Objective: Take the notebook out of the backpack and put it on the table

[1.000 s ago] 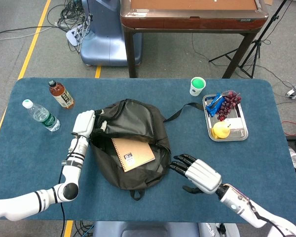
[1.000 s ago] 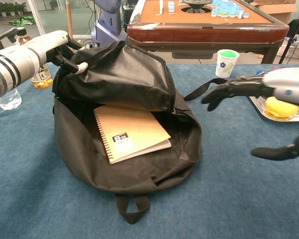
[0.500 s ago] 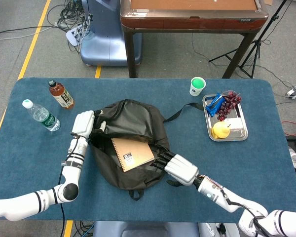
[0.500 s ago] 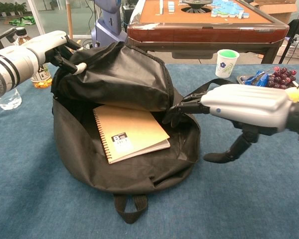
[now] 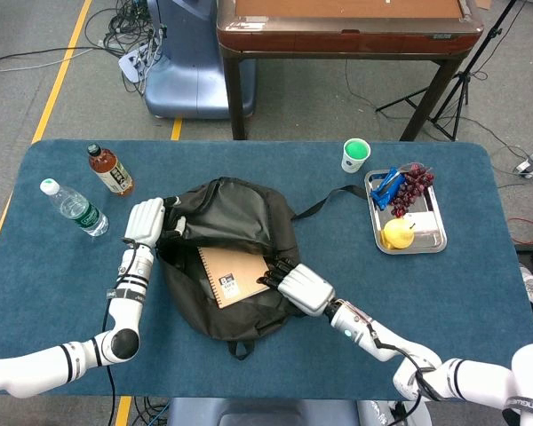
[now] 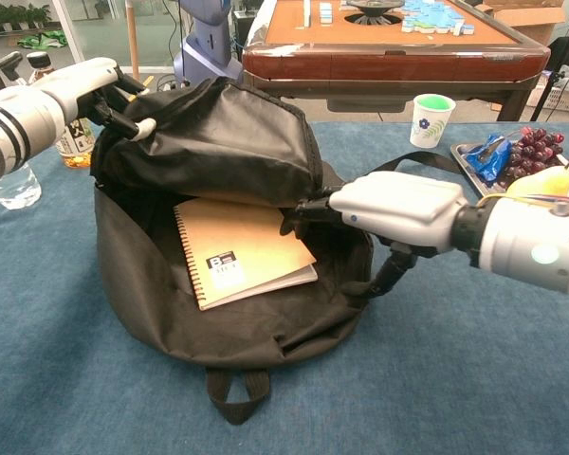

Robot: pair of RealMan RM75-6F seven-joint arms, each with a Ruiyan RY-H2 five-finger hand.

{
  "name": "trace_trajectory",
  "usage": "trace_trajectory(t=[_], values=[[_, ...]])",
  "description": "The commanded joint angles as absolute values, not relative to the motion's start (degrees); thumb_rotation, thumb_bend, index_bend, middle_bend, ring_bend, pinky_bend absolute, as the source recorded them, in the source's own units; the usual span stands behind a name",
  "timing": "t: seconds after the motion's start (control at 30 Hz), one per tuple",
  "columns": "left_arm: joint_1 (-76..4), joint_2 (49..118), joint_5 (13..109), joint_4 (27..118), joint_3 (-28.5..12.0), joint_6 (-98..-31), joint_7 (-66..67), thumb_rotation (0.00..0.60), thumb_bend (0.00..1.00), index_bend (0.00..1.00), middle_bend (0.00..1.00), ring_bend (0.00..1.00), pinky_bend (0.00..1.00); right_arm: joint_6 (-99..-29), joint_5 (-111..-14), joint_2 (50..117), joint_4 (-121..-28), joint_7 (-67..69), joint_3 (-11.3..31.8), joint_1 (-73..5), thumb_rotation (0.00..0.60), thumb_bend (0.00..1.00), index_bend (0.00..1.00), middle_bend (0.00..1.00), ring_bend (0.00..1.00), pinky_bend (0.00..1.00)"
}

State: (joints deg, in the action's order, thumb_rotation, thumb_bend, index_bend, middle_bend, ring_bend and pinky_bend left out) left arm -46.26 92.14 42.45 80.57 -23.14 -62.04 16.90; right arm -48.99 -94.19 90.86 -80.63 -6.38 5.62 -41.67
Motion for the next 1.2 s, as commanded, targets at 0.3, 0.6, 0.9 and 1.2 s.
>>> trace_trajectory(t=[0.3,0.6,0.9,1.2], values=[[-46.38,92.49,41.32,80.08,-23.68,-61.84,16.56,0.6,0.57,0.7,0.81,0.68,0.43,-49.52,-92.94,100.28,-70.37,-6.62,5.47,-45.14,0.6,0.28,0.21,0.24,0.12,0.19],[-46.03,92.25,41.27,80.1,-23.55,-61.73,16.1,0.6,0.57,0.7,0.81,0.68,0.43,-51.47,-93.18,105.57,-63.32,-4.99,5.31,-46.94,0.6,0.28,0.21,0.24,0.12,0.19],[-45.87,92.02,40.6,80.36,-24.0,-61.95,15.85,0.6,0.57,0.7,0.81,0.68,0.43,-52.19,-92.5,109.83,-57.19,-4.03,5.27,-48.26,0.6,0.27,0.21,0.21,0.12,0.19],[-45.57,91.59,39.24,80.09,-24.8,-61.72,15.13,0.6,0.57,0.7,0.81,0.68,0.44,-53.86,-93.01,113.89,-50.97,-1.77,4.81,-49.58,0.6,0.27,0.21,0.22,0.12,0.19]])
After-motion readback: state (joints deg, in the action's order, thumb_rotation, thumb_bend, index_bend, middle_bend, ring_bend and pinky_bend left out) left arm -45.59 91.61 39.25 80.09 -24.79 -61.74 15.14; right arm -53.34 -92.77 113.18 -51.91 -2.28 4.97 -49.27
